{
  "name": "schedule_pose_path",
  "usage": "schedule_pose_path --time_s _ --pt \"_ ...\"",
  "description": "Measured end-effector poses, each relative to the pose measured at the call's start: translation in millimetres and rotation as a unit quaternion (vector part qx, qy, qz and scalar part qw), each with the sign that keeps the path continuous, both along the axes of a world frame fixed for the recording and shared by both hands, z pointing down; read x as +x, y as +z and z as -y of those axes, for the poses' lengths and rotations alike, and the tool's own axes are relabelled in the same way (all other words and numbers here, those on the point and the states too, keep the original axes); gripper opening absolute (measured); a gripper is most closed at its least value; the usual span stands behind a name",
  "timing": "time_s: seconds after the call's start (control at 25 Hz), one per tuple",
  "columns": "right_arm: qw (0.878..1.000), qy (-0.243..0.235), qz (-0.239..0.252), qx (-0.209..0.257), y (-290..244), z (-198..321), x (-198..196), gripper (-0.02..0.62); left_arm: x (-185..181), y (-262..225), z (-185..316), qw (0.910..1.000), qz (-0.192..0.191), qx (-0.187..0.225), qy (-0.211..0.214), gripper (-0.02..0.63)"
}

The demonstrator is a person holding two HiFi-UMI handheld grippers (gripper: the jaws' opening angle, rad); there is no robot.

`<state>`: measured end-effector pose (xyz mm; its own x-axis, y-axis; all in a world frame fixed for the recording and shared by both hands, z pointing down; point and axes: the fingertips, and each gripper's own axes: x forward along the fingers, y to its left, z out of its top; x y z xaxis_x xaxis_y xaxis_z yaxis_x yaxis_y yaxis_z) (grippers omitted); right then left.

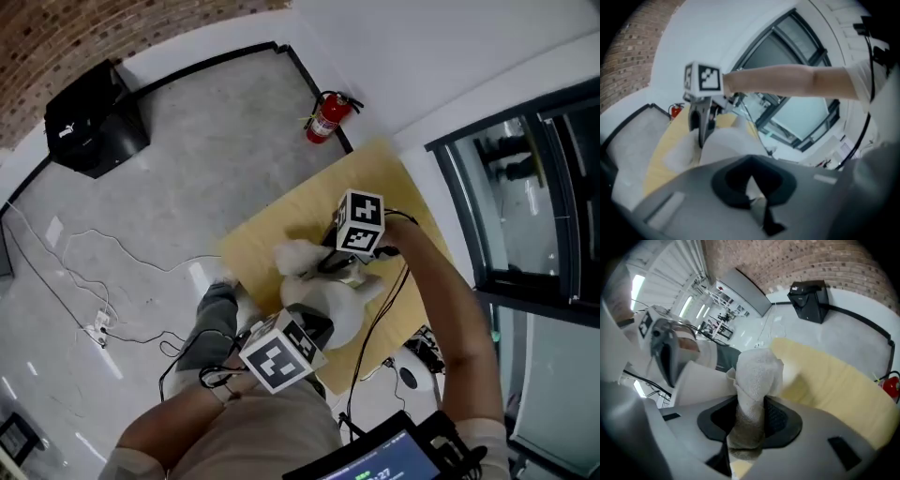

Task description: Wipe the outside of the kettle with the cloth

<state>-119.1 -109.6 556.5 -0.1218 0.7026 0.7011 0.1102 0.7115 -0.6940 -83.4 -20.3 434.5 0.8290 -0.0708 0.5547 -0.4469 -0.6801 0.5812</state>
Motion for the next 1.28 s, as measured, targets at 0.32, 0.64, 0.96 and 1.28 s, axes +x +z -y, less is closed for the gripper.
schedule_pose_path --time_s 0.32,0.64,0.96,1.28 --pt "0.989 0.03 0.096 -0.104 -79.9 -17.8 -19.4 0.146 -2.6 -2.9 -6.1 0.9999 -0.006 0.009 0.0 -0.002" --pt "0.998 0.033 0.006 0.044 30.2 -3.5 -6.0 0.146 -0.6 -4.0 -4.8 0.9998 -0.006 0.009 0.015 -0.002" --pt "0.866 0.407 0.212 0.199 -138.4 82.5 26.8 0.146 -11.1 4.6 -13.8 0.999 0.007 0.007 0.043 -0.002" --pt "0.513 0.765 0.288 0.263 -209.4 -39.7 186.6 0.146 -5.7 -0.6 -6.7 0.996 0.034 0.001 0.083 0.0"
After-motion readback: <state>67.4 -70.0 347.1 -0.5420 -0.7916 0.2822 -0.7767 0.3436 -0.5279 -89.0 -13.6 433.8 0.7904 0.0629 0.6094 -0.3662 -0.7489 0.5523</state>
